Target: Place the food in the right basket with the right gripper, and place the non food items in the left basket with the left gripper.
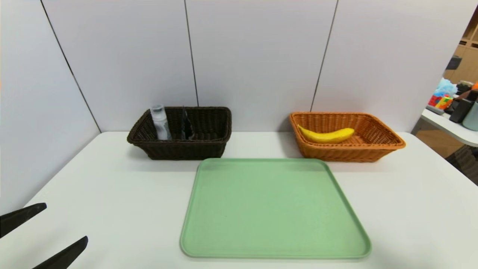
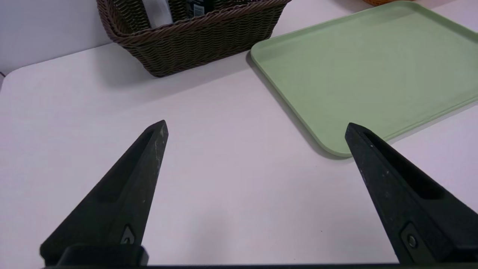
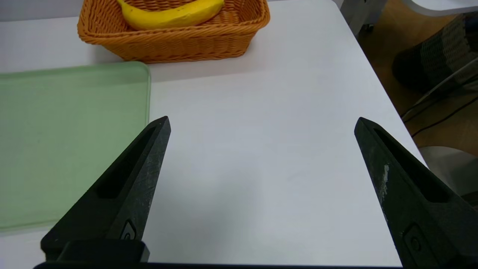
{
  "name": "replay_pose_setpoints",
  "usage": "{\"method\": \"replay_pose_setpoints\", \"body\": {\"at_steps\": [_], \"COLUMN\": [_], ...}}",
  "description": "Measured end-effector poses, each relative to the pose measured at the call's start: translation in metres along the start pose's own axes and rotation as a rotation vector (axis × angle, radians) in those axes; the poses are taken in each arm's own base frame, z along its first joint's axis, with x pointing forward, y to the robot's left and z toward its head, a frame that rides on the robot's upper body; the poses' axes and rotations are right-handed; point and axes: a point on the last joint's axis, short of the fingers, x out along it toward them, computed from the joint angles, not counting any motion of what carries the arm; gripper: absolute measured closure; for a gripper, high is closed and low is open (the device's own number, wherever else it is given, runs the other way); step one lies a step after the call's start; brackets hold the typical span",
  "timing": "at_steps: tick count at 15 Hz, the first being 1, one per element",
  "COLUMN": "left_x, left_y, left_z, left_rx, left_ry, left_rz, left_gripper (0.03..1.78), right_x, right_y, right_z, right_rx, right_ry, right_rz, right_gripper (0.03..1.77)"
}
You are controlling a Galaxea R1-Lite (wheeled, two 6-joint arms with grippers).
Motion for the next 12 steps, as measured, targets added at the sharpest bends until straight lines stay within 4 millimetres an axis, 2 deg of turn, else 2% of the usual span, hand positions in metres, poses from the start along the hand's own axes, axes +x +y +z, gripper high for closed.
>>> {"method": "replay_pose_setpoints", "body": {"at_steps": [5,12], "left_x": [-0.022,-0.032], "left_y": [-0.009,-0.016], "left_z": [-0.019,-0.028], "left_rx": [-0.006,0.002], "left_ry": [-0.014,-0.061], "left_rz": [0.000,0.030], "left_gripper": [0.12,0.12], "right_x": [-0.020,-0.030], "right_y": [-0.002,-0.003], "right_z": [-0.032,-0.048], "right_rx": [0.006,0.014], "right_ry": [-0.028,-0.027], "right_rz": [0.011,0.013], "right_gripper": [0.10,0.10]}}
